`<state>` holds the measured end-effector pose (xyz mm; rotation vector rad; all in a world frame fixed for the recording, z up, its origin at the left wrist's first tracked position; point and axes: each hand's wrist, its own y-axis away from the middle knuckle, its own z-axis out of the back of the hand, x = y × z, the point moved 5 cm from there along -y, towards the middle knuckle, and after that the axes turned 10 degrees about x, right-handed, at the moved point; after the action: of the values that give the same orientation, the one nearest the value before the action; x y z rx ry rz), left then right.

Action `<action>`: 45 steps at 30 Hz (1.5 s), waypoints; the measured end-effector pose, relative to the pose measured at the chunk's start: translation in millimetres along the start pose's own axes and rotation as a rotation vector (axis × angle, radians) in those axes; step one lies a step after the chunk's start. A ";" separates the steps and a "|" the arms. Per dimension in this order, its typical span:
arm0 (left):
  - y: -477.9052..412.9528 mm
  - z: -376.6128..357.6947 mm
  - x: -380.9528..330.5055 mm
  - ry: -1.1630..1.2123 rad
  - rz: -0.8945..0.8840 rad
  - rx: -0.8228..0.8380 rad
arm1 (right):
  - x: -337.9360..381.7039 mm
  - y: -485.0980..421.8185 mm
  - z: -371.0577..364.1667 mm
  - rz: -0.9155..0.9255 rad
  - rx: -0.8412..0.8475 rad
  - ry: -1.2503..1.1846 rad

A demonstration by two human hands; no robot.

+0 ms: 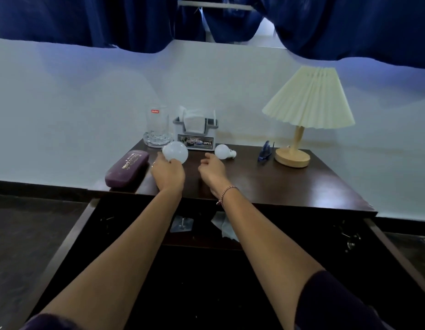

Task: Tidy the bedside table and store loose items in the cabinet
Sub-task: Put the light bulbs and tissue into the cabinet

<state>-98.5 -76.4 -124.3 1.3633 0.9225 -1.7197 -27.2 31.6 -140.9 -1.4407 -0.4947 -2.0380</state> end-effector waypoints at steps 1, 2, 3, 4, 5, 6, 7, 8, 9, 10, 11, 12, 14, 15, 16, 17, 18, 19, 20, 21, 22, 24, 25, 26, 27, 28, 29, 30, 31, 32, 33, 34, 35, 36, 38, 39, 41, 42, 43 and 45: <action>-4.4 -2.5 1.3 -0.031 0.013 0.025 | 1.9 -4.2 -2.7 0.022 0.019 0.018; -7.9 -4.4 2.3 -0.054 0.022 0.048 | 3.6 -8.6 -5.4 0.041 0.040 0.035; -11.4 -5.7 3.4 -0.072 0.025 0.066 | 5.2 -12.8 -8.0 0.054 0.062 0.047; -14.2 -7.3 4.2 -0.087 0.020 0.080 | 6.4 -16.8 -10.7 0.068 0.084 0.054; -16.7 -8.4 5.1 -0.099 0.010 0.088 | 7.2 -20.1 -13.8 0.080 0.108 0.061; -18.6 -9.3 5.3 -0.104 0.003 0.093 | 7.8 -22.5 -16.8 0.095 0.131 0.065; -20.3 -9.9 5.7 -0.099 0.000 0.094 | 8.2 -24.3 -19.1 0.111 0.148 0.056; -20.6 -10.0 5.9 -0.088 0.001 0.090 | 8.3 -25.9 -20.5 0.129 0.158 0.032; -20.4 -9.8 6.3 -0.075 -0.002 0.083 | 8.5 -27.0 -21.4 0.145 0.161 -0.002; -19.8 -9.6 6.8 -0.065 -0.007 0.078 | 7.9 -28.7 -22.1 0.164 0.162 -0.033; -19.3 -10.0 7.5 -0.058 -0.015 0.077 | 6.6 -31.2 -22.2 0.180 0.154 -0.055; -19.9 -10.5 8.3 -0.053 -0.023 0.077 | 5.9 -33.2 -21.2 0.193 0.142 -0.068; -22.2 -10.4 10.6 -0.030 -0.026 0.068 | 4.5 -34.1 -18.9 0.203 0.109 -0.085; -23.1 -9.8 12.0 -0.019 -0.026 0.060 | 4.1 -32.7 -17.9 0.206 0.090 -0.090; -23.0 -8.7 12.6 -0.016 -0.029 0.054 | 4.9 -29.1 -16.5 0.212 0.070 -0.095; -21.2 -7.6 11.9 -0.020 -0.037 0.051 | 5.7 -25.4 -14.6 0.217 0.055 -0.107; -18.5 -6.6 10.7 -0.027 -0.050 0.051 | 4.8 -22.8 -13.0 0.216 0.039 -0.128; -15.3 -6.2 9.0 -0.031 -0.065 0.052 | 5.1 -19.3 -10.6 0.213 0.024 -0.151; -11.1 -5.4 7.4 -0.031 -0.082 0.053 | 3.7 -17.1 -8.4 0.203 0.009 -0.181; -6.3 -4.3 6.2 -0.030 -0.101 0.054 | 1.5 -14.4 -5.5 0.189 -0.004 -0.223; -1.9 -4.0 5.7 -0.028 -0.123 0.062 | -1.4 -11.4 -2.3 0.178 -0.021 -0.267; 9.3 -3.8 5.9 0.016 -0.168 0.084 | -6.3 0.8 4.5 0.172 -0.066 -0.344; 16.3 -3.8 6.6 0.048 -0.190 0.096 | -7.5 10.0 8.6 0.190 -0.096 -0.358; 24.3 -3.7 7.6 0.070 -0.210 0.103 | -8.2 19.6 12.6 0.217 -0.118 -0.362; 32.4 -3.3 9.2 0.080 -0.220 0.102 | -8.2 30.6 15.5 0.238 -0.130 -0.357; 41.2 -2.9 9.9 0.093 -0.225 0.093 | -9.1 41.3 19.1 0.242 -0.140 -0.355; 49.8 -2.1 10.2 0.114 -0.223 0.087 | -9.9 53.2 22.8 0.238 -0.146 -0.360; 57.5 -1.7 9.9 0.144 -0.222 0.086 | -11.4 63.9 26.2 0.230 -0.148 -0.372; 65.0 -0.6 9.1 0.170 -0.226 0.090 | -11.9 75.0 30.1 0.224 -0.145 -0.381; 72.4 0.5 8.5 0.184 -0.228 0.099 | -11.6 86.6 34.4 0.221 -0.140 -0.380; 80.3 2.1 8.1 0.186 -0.225 0.110 | -12.5 97.4 39.1 0.219 -0.138 -0.373; 89.1 3.9 8.4 0.183 -0.225 0.124 | -13.3 108.9 44.4 0.216 -0.137 -0.371; 98.4 6.3 8.9 0.177 -0.226 0.141 | -15.1 119.6 49.7 0.204 -0.138 -0.372; 108.2 8.6 9.5 0.175 -0.226 0.163 | -17.3 130.1 54.7 0.189 -0.136 -0.378; 124.6 12.9 13.0 0.189 -0.221 0.217 | -19.9 150.7 63.4 0.169 -0.126 -0.379; 131.5 14.8 15.3 0.195 -0.211 0.245 | -20.8 160.4 66.6 0.163 -0.123 -0.373; 142.6 18.0 20.8 0.194 -0.201 0.289 | -22.8 176.8 70.5 0.164 -0.119 -0.345; 147.5 19.5 23.5 0.188 -0.201 0.305 | -23.9 184.5 71.0 0.164 -0.119 -0.327; 152.1 20.7 25.7 0.181 -0.199 0.319 | -26.2 190.9 70.6 0.162 -0.118 -0.312; 159.5 22.8 30.6 0.183 -0.198 0.335 | -31.0 200.3 67.9 0.149 -0.113 -0.288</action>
<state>27.0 -174.1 -164.2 1.7184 0.9233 -1.9920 159.7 -71.5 -153.4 -1.7958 -0.3791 -1.7755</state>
